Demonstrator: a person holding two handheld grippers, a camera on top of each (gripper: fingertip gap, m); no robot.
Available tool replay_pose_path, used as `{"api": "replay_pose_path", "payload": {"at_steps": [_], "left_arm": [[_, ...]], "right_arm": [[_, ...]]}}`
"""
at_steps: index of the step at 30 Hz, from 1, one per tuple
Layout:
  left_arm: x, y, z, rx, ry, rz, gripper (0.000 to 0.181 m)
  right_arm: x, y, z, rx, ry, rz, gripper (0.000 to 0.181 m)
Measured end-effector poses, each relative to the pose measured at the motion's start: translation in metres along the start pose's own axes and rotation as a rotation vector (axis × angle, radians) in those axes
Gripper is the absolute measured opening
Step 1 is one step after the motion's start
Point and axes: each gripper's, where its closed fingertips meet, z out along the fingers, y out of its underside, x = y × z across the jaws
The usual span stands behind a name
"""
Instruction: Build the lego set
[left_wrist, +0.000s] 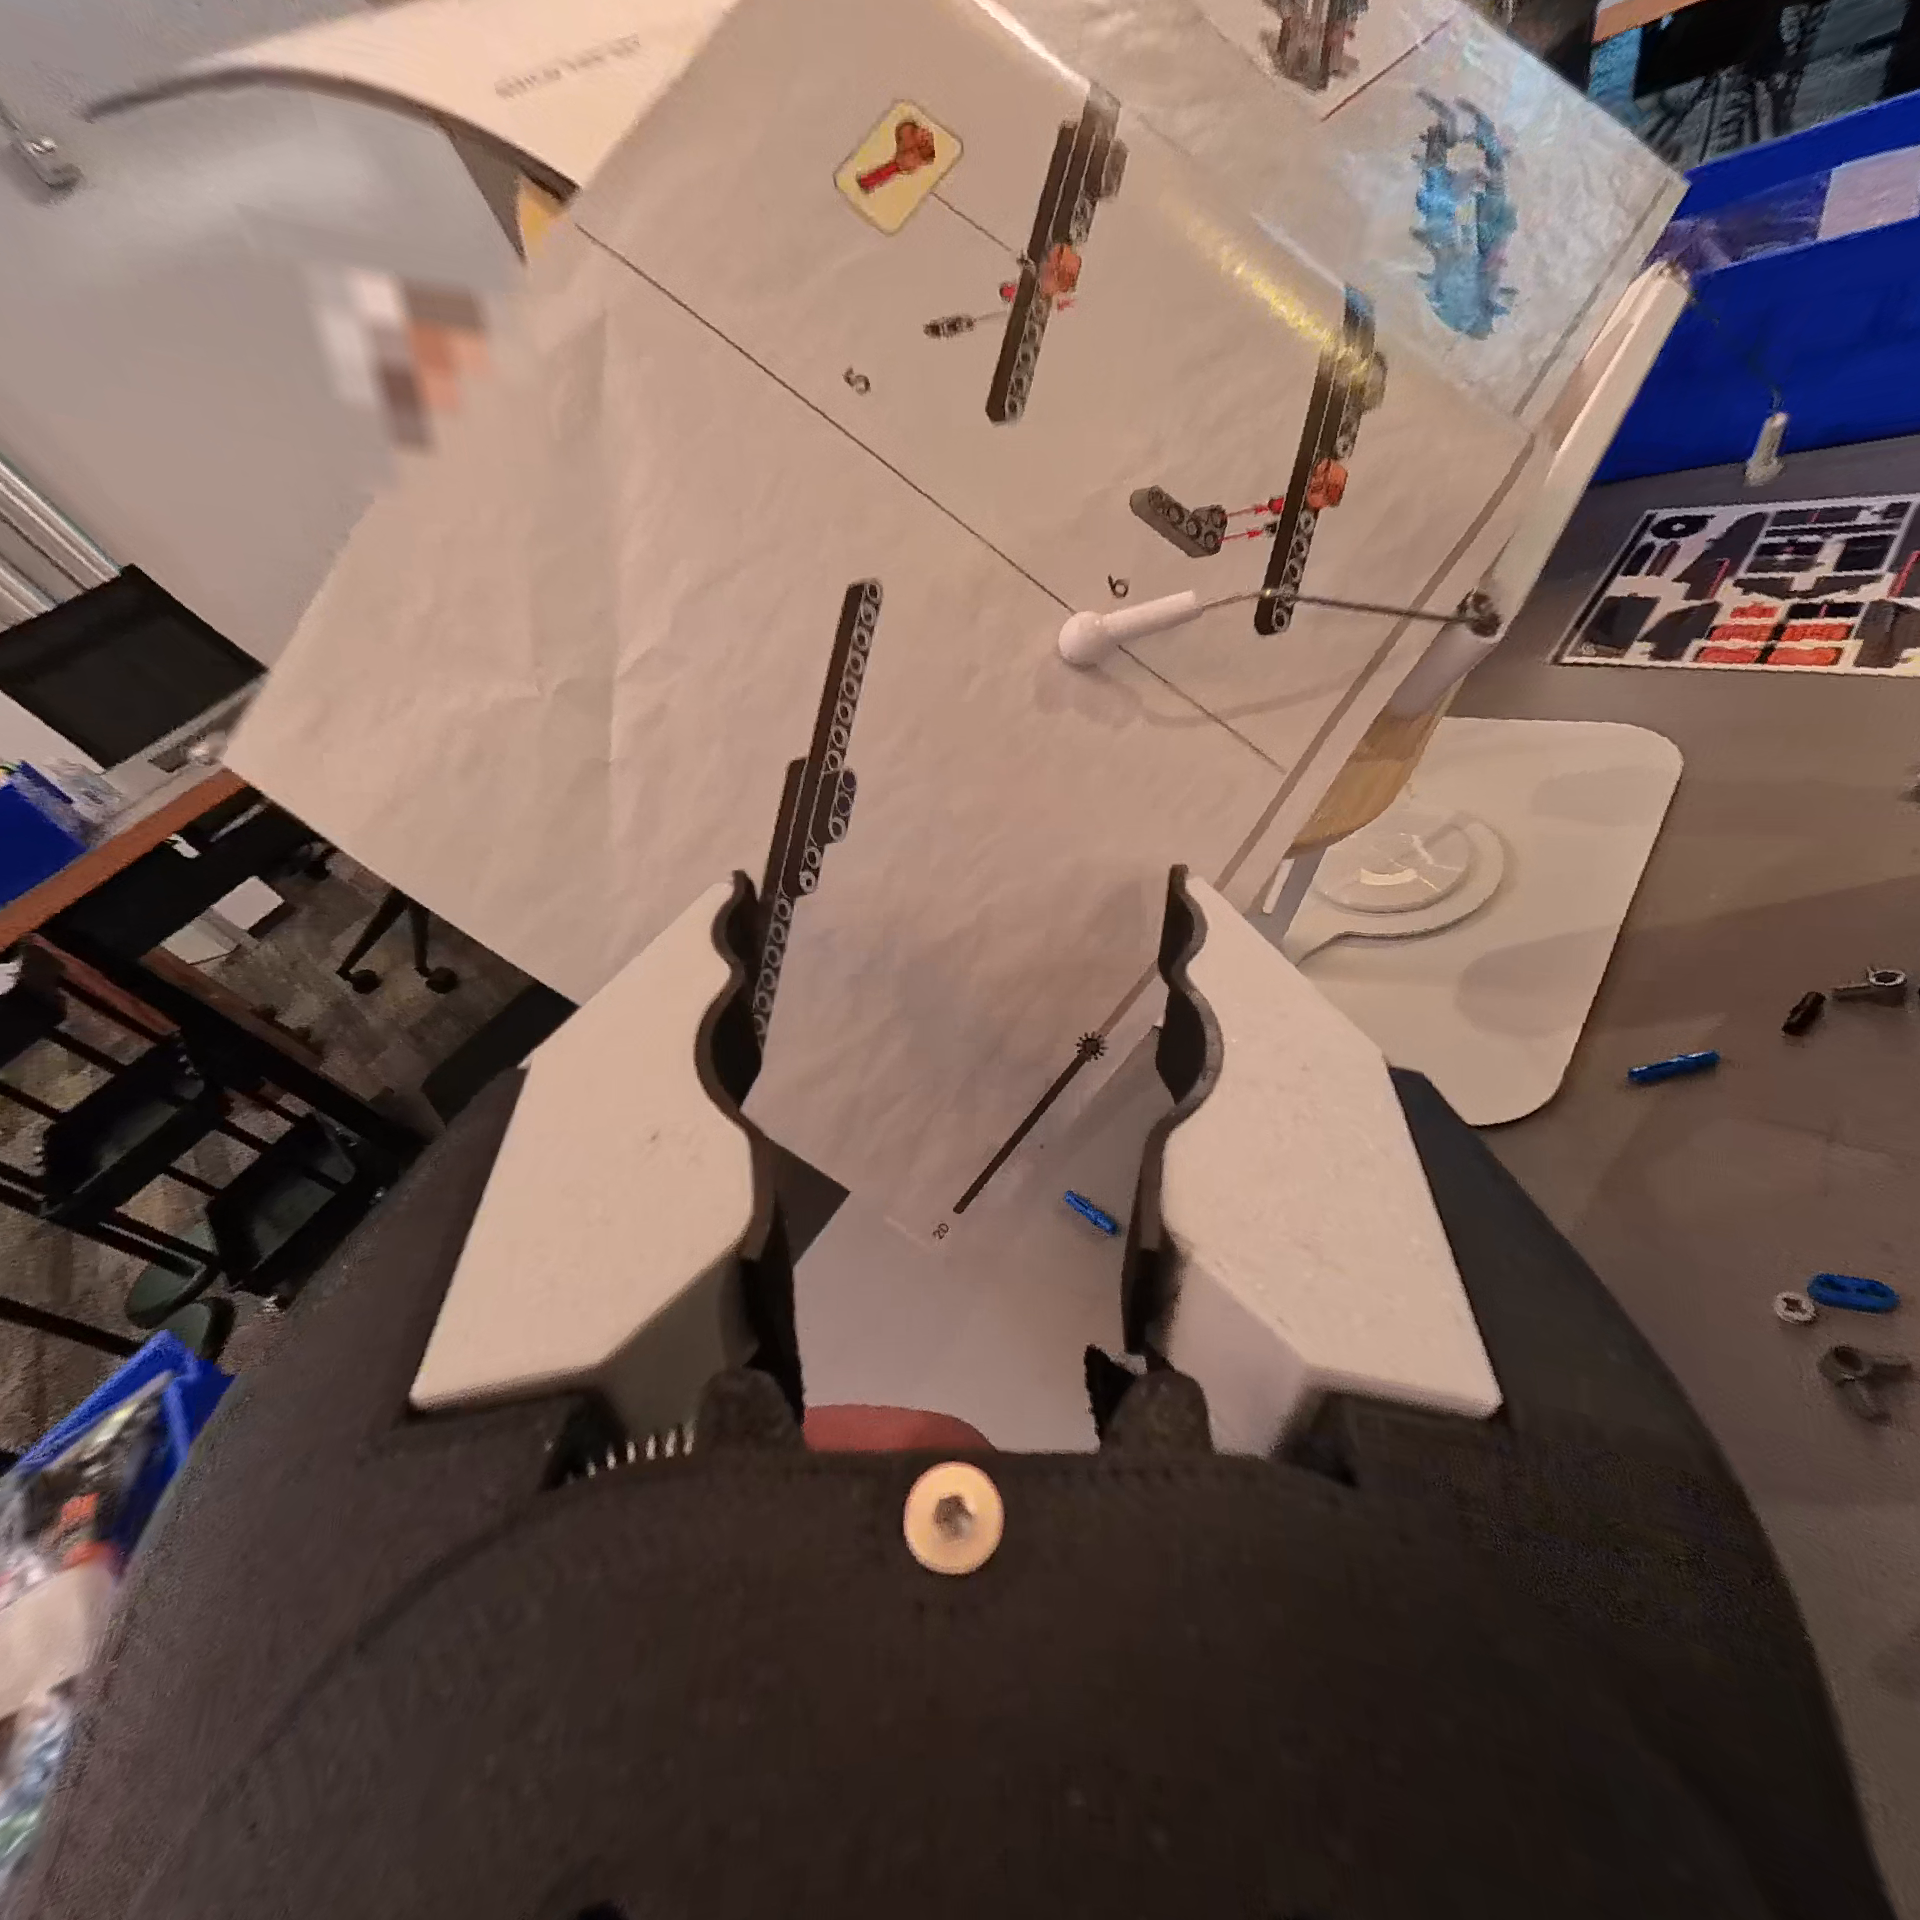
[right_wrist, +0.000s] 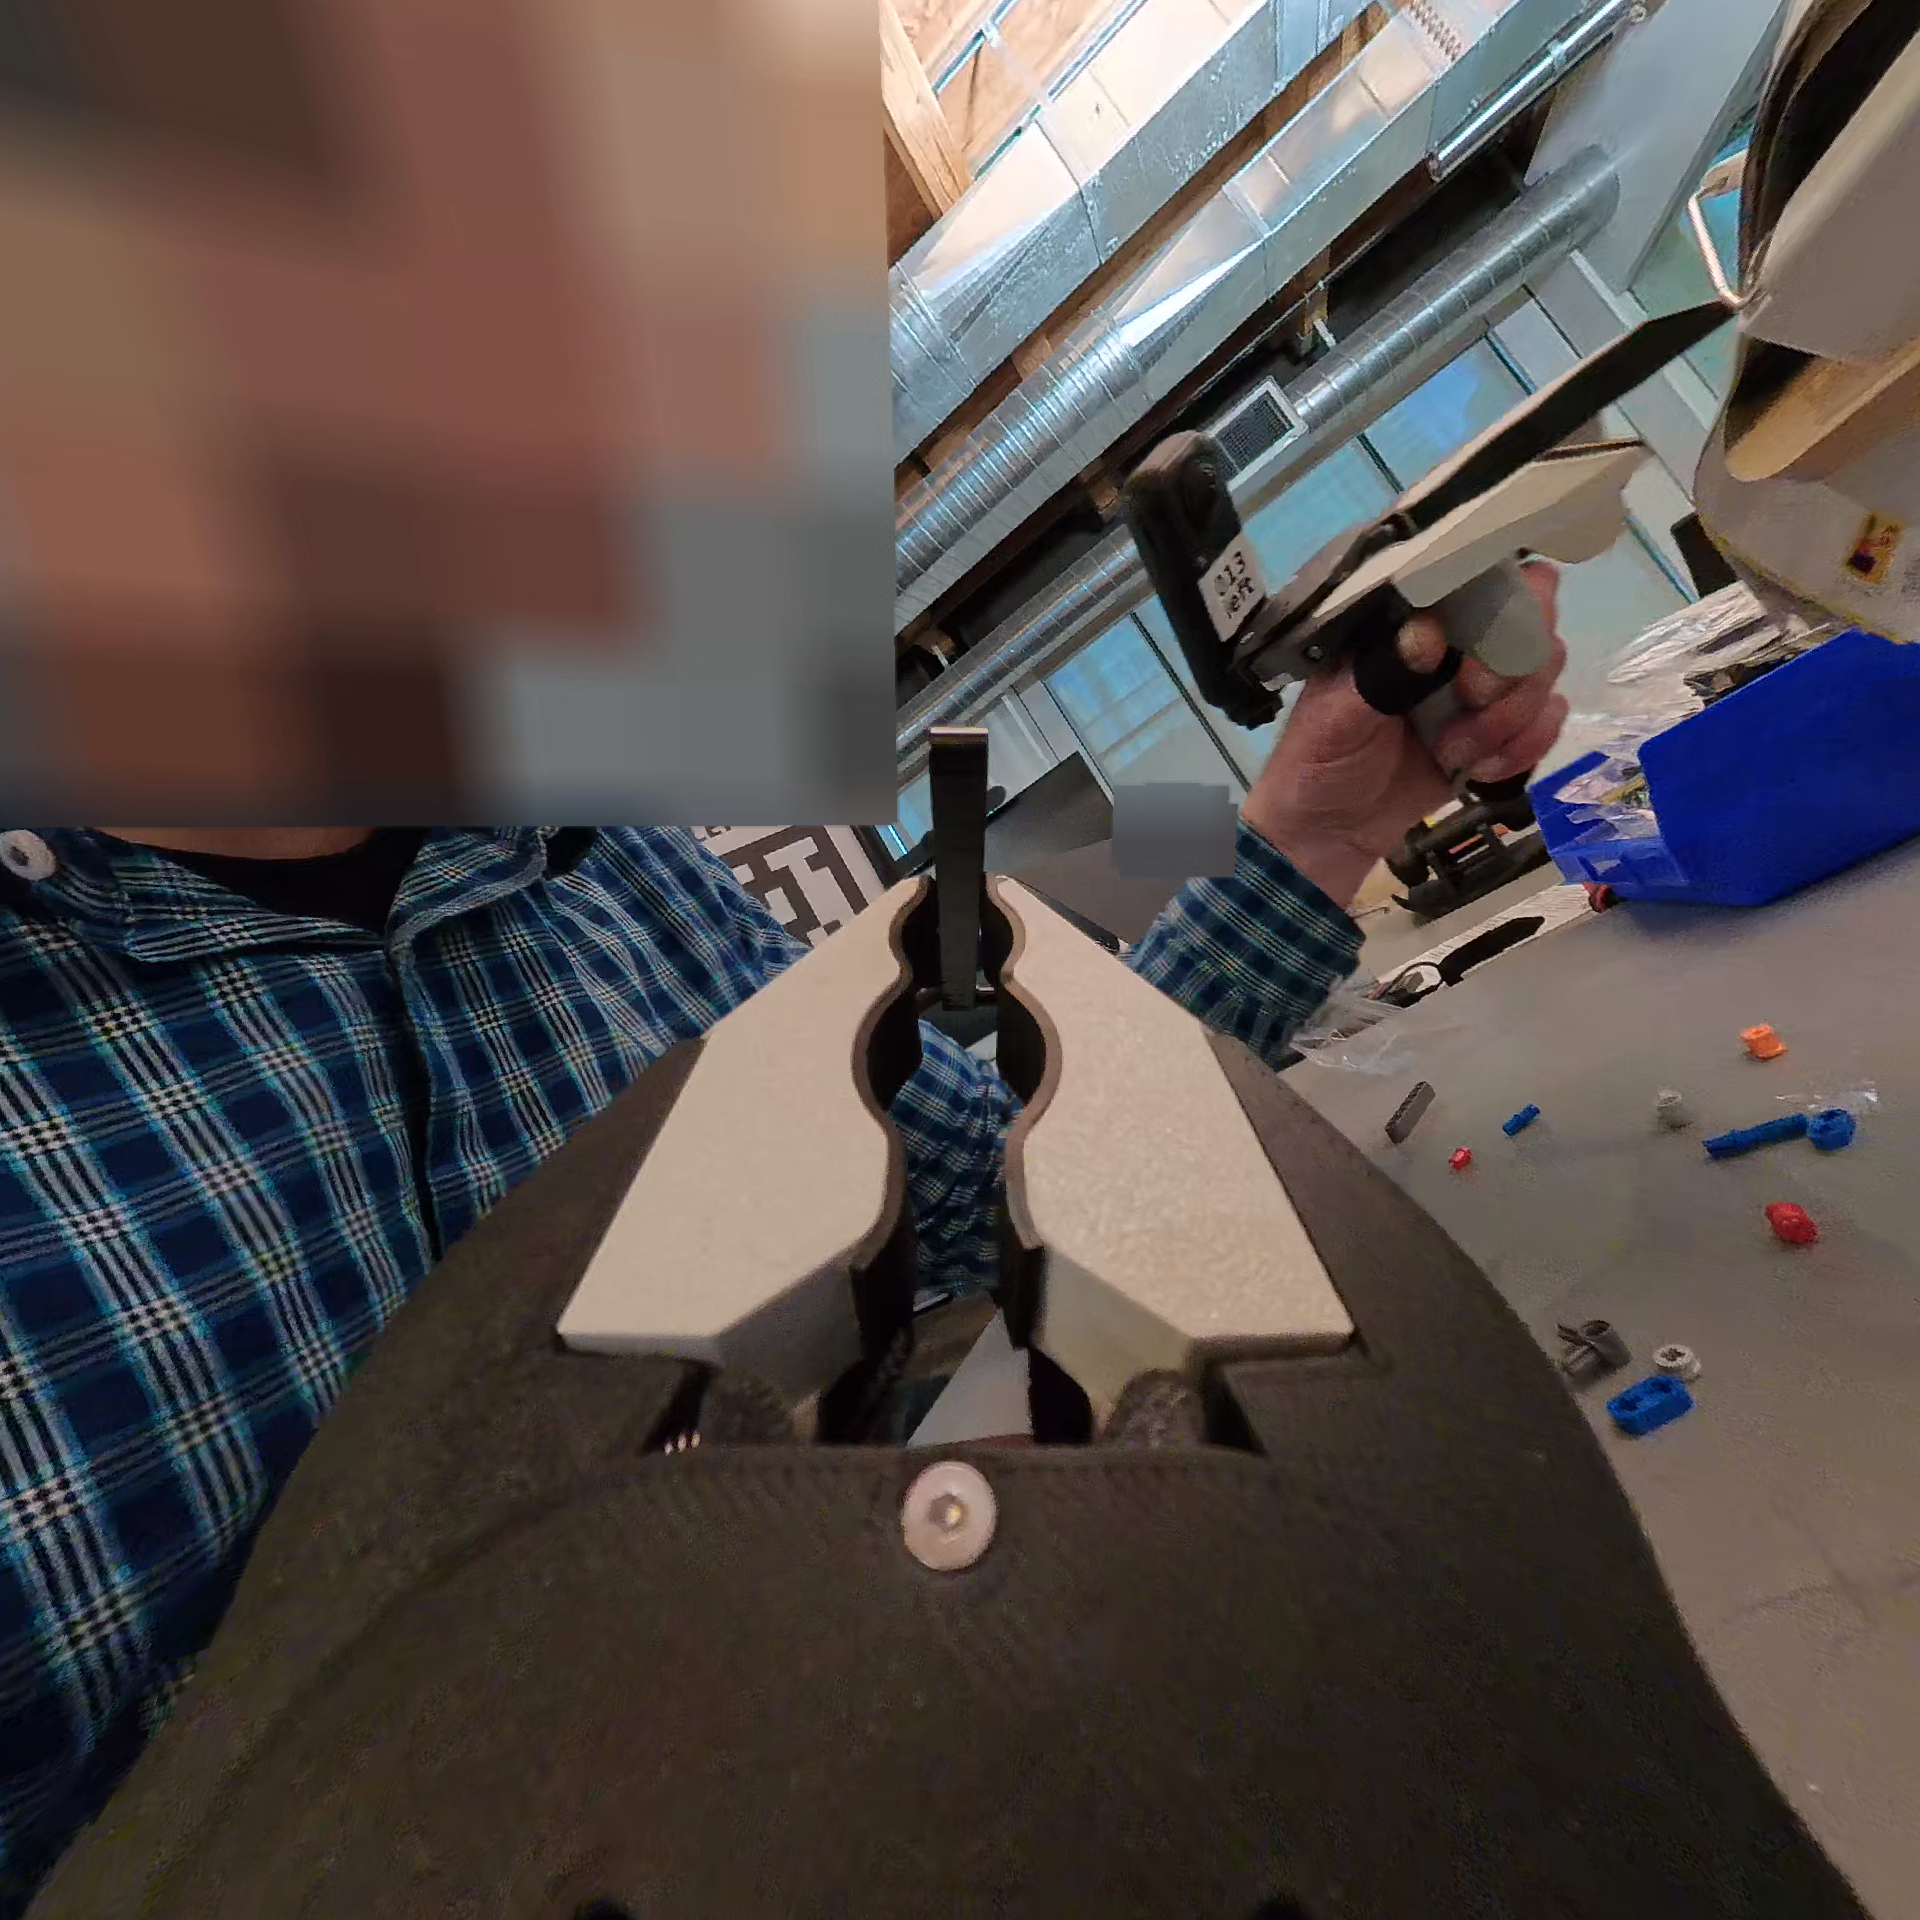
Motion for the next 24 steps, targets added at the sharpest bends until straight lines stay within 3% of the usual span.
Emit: {"api": "replay_pose_path", "payload": {"at_steps": [3, 7, 14, 24], "left_arm": [[0.007, -0.009, -0.017, -0.001, -0.019, 0.001, 0.075], [0.035, 0.001, -0.045, -0.142, -0.009, 0.081, 0.075], [0.098, 0.023, -0.108, -0.357, 0.026, 0.114, 0.072], [0.192, 0.047, -0.175, -0.474, 0.091, 0.019, 0.064]], "right_arm": [[0.002, 0.000, 0.000, -0.005, 0.009, -0.006, 0.006], [-0.002, 0.001, 0.002, -0.008, 0.001, -0.012, 0.005], [-0.001, 0.009, 0.007, -0.052, 0.026, -0.028, 0.005], [0.005, 0.020, 0.011, -0.116, 0.074, -0.066, 0.005]]}}
